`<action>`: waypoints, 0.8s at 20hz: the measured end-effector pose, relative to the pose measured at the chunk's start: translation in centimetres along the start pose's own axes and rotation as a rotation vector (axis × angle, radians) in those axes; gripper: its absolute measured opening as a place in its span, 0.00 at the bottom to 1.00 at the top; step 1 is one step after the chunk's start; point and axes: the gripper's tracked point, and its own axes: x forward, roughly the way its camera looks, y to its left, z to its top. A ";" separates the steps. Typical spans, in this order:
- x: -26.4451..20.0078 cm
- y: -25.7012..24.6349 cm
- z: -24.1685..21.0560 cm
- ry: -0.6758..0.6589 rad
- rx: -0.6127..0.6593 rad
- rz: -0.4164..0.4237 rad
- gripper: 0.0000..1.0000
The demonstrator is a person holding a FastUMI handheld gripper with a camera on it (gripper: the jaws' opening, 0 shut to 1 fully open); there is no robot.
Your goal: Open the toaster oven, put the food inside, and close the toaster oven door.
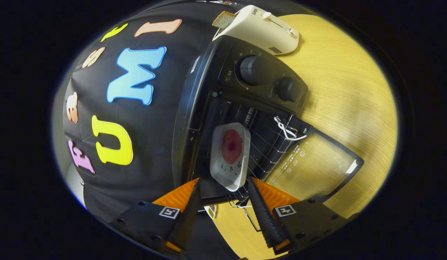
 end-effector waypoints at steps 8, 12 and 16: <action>-6.0 -1.2 -4.0 0.058 -0.293 -0.045 0.98; -8.2 -2.9 -5.6 0.079 -0.518 -0.119 0.98; -9.1 -5.3 -6.5 0.114 -0.630 -0.206 0.98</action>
